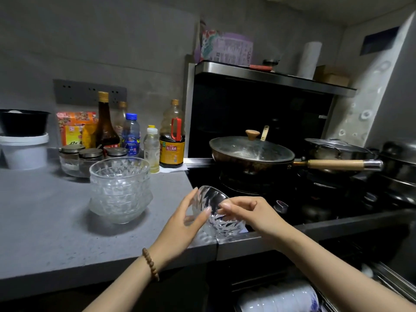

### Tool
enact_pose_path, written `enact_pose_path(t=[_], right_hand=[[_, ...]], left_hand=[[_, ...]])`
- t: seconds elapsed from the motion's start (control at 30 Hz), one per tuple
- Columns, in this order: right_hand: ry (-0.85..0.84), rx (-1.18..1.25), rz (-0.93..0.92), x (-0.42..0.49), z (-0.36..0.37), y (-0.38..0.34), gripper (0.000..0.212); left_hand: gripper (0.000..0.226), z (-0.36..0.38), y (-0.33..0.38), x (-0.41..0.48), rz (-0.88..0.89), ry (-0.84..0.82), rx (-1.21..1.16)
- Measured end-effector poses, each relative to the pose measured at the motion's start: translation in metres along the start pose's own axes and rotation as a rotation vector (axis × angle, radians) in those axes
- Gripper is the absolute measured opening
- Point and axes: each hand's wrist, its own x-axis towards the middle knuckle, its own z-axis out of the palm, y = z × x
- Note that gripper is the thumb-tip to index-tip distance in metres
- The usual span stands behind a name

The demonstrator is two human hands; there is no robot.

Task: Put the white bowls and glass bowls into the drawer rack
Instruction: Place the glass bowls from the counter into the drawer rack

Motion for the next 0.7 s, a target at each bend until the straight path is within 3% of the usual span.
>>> enact_pose_path(t=[0.17,0.33,0.5,0.7], right_hand=[[0.012,0.166,0.157,-0.049,-0.042,0.012,0.039],[-0.032,0.174,0.333,-0.097,-0.085,0.034,0.027],[-0.064,0.190,0.520,-0.129,-0.110,0.077,0.031],[0.002,0.311,0.682,-0.140,-0.114,0.146,0.029]], left_hand=[[0.072,0.061,0.000,-0.002,-0.082,-0.173,-0.214],[0.085,0.120,-0.020,-0.010,-0.109,-0.316,-0.160],[0.092,0.169,-0.059,-0.020,-0.211,-0.493,-0.130],[0.073,0.205,-0.112,-0.023,-0.329,-0.558,-0.036]])
